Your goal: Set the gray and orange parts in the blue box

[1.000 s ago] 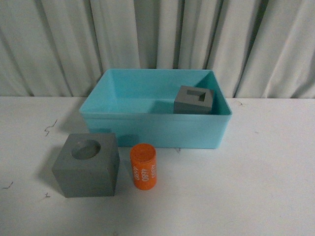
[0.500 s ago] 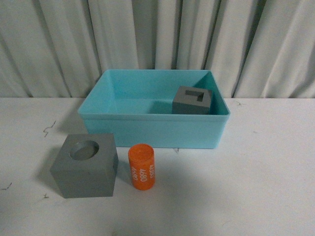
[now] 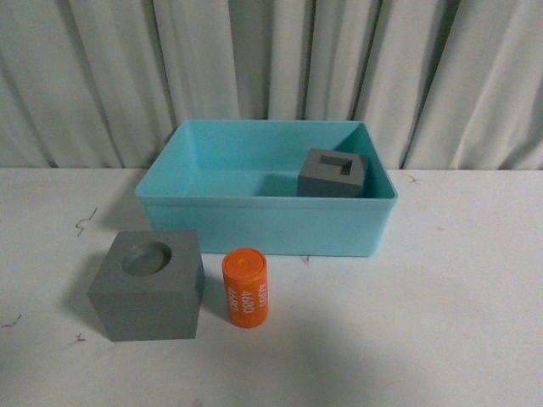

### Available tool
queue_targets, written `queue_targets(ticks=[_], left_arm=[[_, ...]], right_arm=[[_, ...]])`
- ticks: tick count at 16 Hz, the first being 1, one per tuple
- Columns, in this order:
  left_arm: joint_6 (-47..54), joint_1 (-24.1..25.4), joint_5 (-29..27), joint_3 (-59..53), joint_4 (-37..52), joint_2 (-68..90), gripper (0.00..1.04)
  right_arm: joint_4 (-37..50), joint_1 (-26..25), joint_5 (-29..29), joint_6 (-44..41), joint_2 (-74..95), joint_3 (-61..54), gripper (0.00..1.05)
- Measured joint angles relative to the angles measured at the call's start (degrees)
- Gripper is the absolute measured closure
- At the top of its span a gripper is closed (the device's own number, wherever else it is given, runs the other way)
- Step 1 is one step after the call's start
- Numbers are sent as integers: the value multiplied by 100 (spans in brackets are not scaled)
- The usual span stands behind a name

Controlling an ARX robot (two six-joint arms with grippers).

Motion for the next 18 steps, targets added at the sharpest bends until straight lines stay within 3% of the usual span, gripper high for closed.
queue_targets(ticks=[9,18], left_arm=[[0,0,-2,0,2,0,7],[0,0,-2,0,2,0,7]], right_arm=[[-1950,0,0,-2,-2037,-72,103],[-3025,0,0,-2,-3147,-74,103]])
